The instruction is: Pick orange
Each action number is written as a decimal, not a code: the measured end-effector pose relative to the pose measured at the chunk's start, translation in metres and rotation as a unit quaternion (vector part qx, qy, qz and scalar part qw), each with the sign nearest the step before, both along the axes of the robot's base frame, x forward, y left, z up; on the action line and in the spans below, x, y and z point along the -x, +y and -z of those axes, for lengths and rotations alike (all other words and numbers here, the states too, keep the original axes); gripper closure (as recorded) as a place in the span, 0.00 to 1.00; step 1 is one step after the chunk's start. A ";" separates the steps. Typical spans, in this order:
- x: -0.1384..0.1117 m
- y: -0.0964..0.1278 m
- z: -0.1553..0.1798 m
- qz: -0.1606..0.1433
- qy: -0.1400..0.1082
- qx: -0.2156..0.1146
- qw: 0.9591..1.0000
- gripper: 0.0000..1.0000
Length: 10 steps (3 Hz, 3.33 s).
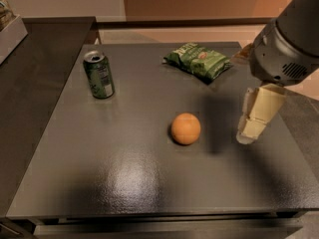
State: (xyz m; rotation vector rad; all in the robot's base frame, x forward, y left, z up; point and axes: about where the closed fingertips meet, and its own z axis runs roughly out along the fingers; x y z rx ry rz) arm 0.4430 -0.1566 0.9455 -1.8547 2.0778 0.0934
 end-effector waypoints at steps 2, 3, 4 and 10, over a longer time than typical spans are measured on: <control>0.002 0.037 0.037 -0.047 0.006 -0.013 0.999 0.00; 0.001 0.048 0.050 -0.058 0.015 -0.020 0.998 0.00; -0.001 0.057 0.061 -0.065 0.024 -0.027 0.997 0.00; -0.008 0.081 0.093 -0.086 0.046 -0.048 0.994 0.64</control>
Offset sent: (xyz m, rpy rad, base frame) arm -0.0005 0.0523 -0.0606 0.0434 0.0360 0.1322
